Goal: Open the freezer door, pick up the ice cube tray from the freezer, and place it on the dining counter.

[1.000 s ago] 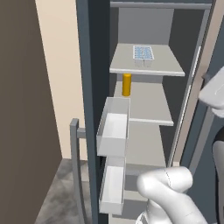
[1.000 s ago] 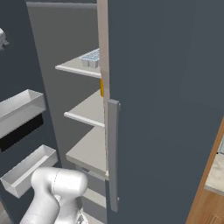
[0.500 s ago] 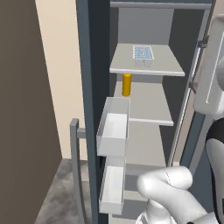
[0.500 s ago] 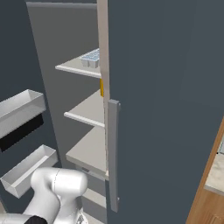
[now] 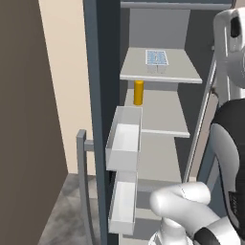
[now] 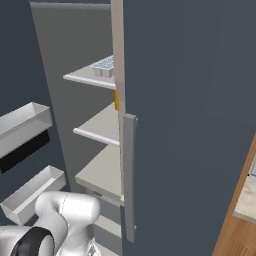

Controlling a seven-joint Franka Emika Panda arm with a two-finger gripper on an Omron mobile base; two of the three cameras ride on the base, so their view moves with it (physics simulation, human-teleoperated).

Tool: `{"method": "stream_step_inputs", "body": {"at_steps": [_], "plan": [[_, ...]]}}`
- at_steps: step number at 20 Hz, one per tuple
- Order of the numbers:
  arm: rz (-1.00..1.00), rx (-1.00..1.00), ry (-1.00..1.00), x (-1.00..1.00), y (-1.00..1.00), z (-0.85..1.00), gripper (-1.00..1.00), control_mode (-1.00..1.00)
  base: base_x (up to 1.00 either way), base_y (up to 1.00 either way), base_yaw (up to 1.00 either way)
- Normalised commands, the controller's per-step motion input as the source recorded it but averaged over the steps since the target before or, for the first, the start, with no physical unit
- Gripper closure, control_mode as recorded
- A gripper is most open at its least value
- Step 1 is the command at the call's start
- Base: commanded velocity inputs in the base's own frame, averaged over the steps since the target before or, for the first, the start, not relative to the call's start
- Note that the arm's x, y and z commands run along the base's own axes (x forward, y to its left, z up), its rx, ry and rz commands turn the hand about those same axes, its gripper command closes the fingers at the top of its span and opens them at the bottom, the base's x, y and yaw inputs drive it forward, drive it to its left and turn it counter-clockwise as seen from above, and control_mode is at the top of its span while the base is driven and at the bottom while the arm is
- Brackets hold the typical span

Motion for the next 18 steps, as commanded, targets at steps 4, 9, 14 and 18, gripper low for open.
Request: {"method": "stream_step_inputs", "body": {"at_steps": [4,9,14,18], "plan": [[-0.1,-0.08,0.0,0.29,-0.21,-0.59,-1.0,-1.0,0.0,0.0,0.0],[-0.09,-0.06,-0.03,0.46,-0.14,-0.78,-1.0,-1.0,0.0,0.0,0.0],[-0.05,0.0,-0.08,0.55,-0.19,-0.7,-1.0,-1.0,0.0,0.0,0.0],[-0.02,0.0,-0.01,0.61,-0.16,-0.03,-1.0,-1.0,0.0,0.0,0.0]]}}
